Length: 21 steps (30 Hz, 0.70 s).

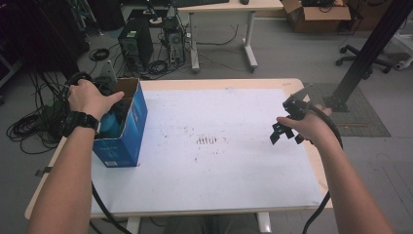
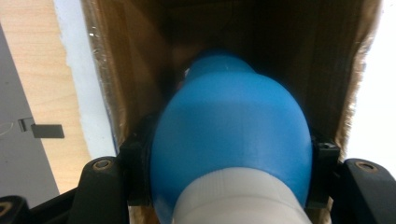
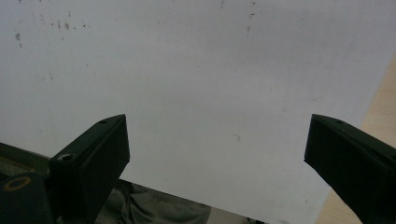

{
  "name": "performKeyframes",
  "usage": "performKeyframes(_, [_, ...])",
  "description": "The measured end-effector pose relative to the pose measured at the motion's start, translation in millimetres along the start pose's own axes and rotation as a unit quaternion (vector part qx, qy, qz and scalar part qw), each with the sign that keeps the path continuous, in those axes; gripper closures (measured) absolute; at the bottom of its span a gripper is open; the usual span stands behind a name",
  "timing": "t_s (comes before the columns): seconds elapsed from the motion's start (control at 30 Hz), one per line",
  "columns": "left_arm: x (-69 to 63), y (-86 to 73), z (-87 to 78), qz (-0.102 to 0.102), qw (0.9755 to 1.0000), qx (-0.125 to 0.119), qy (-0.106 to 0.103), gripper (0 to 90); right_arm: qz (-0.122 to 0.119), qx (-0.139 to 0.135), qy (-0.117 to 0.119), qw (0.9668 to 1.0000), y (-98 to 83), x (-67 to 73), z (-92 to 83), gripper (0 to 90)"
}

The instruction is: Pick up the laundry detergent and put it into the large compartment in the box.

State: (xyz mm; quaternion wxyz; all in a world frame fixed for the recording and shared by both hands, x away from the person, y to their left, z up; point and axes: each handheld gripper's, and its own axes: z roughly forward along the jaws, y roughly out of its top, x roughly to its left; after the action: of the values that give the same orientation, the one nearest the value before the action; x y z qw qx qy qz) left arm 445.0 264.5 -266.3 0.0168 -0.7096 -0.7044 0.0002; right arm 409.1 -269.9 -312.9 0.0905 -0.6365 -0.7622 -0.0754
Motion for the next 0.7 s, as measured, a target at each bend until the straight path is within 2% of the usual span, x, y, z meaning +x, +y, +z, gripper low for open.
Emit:
performKeyframes(0.23, [-0.6, 1.2, 9.4, 0.002, 1.0000, 0.006, 0.000, 37.2, -0.001, 0.002, 0.000, 1.0000, 0.9, 0.6, 1.9, 6.7])
performKeyframes(0.7, [-1.1, 3.6, 16.1, 0.003, 1.0000, 0.007, 0.000, 37.2, 0.001, 0.002, 0.000, 1.0000, -0.1, -1.8, 2.8, 6.8])
